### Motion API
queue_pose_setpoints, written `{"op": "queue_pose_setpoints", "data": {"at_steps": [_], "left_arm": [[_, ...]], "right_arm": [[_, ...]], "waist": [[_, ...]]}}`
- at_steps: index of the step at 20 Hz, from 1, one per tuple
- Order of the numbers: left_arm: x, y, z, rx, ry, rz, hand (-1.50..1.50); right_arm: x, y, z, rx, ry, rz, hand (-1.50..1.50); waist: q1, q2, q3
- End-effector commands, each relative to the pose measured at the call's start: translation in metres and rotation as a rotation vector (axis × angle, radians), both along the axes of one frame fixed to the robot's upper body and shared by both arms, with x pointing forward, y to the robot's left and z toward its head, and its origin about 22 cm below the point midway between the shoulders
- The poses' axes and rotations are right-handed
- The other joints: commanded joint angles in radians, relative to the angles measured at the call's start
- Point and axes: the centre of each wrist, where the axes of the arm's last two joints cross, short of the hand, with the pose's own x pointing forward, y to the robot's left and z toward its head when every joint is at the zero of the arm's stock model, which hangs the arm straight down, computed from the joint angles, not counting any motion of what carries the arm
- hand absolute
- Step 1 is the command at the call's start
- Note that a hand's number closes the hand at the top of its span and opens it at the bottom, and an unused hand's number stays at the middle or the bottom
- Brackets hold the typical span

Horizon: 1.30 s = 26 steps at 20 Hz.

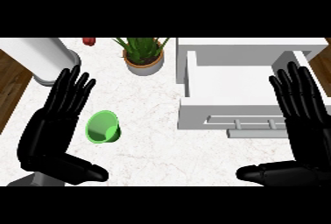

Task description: Pick up the cup, place it into the drawer and close the drawer

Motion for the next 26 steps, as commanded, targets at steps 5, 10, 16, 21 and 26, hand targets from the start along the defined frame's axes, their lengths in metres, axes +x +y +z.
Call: {"op": "queue_pose_setpoints", "data": {"at_steps": [5, 10, 16, 21, 26], "left_arm": [[0.002, 0.0, -0.022, 0.034, 0.043, 0.053, -1.5], [-0.004, 0.014, -0.038, 0.049, 0.107, 0.067, -1.5], [-0.006, 0.019, -0.067, 0.062, 0.158, 0.111, -1.5], [-0.005, 0.051, -0.098, 0.085, 0.176, 0.141, -1.5], [-0.005, 0.043, -0.138, 0.083, 0.182, 0.135, -1.5]], "right_arm": [[0.001, 0.02, -0.004, -0.005, -0.011, 0.005, -1.5], [-0.006, 0.002, 0.001, -0.004, -0.013, -0.018, -1.5], [0.004, -0.016, 0.006, 0.002, -0.024, -0.006, -1.5], [-0.006, -0.01, 0.003, -0.002, -0.019, 0.004, -1.5], [0.004, -0.009, 0.004, -0.004, -0.013, 0.011, -1.5]], "waist": [[0.001, 0.0, 0.0], [0.0, 0.0, 0.0], [0.0, 0.0, 0.0], [0.0, 0.0, 0.0], [0.0, 0.001, 0.0]]}}
